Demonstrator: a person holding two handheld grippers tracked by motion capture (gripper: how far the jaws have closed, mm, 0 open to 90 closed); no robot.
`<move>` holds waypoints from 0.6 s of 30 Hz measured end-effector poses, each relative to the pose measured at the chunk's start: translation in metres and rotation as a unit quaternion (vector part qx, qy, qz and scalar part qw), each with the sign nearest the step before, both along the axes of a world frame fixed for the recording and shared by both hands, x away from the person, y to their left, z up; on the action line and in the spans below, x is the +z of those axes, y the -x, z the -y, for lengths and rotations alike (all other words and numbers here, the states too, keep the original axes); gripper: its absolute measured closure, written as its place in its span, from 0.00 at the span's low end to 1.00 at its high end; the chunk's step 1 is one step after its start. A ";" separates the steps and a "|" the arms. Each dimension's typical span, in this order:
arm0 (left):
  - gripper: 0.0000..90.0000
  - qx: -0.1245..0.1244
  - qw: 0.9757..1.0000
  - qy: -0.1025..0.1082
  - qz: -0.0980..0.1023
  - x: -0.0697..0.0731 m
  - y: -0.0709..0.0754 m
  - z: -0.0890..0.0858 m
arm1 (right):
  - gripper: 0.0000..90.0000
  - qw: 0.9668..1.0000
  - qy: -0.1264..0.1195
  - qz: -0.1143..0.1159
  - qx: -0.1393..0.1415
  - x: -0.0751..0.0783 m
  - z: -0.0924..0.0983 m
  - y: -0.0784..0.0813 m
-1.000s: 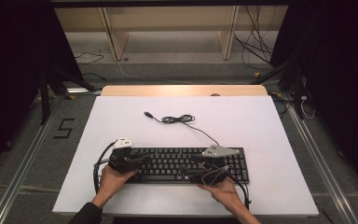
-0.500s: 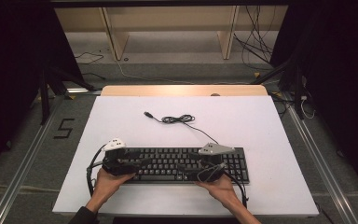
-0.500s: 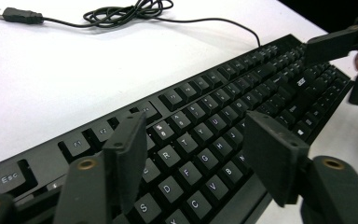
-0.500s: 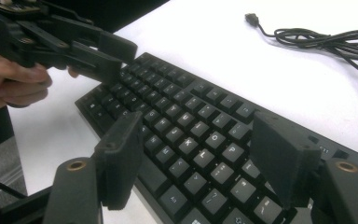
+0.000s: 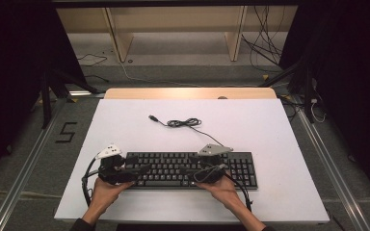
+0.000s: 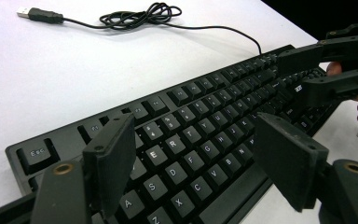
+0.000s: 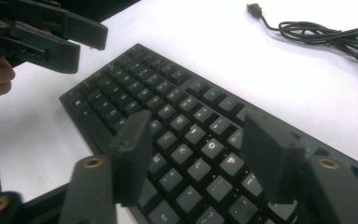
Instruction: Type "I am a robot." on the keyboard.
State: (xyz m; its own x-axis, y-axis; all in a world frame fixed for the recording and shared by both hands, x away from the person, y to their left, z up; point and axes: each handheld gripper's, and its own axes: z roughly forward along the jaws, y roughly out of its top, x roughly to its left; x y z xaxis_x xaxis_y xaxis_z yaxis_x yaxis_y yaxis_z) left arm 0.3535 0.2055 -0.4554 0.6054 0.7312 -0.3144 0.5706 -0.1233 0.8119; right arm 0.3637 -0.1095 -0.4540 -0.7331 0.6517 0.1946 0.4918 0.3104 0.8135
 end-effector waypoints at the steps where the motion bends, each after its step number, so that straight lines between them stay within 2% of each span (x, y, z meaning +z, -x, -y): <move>1: 0.33 0.000 1.000 -0.001 0.000 0.000 0.000 -0.001 | 0.54 1.000 0.002 0.000 0.001 0.000 -0.001 -0.001; 6: 0.31 0.000 1.000 0.000 -0.001 -0.002 0.001 -0.002 | 0.64 1.000 0.014 -0.008 -0.001 -0.003 -0.005 -0.005; 18: 0.30 0.003 1.000 0.003 0.002 -0.003 0.005 -0.004 | 0.88 1.000 0.023 -0.015 0.006 -0.005 -0.012 -0.011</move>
State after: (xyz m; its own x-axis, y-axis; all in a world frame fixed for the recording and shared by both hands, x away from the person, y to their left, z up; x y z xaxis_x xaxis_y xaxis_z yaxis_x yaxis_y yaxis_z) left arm 0.3484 0.2099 -0.4583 0.6023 0.7327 -0.3169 0.5681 -0.1145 0.8150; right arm 0.3748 -0.0979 -0.4589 -0.7349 0.6520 0.1868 0.5124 0.3533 0.7827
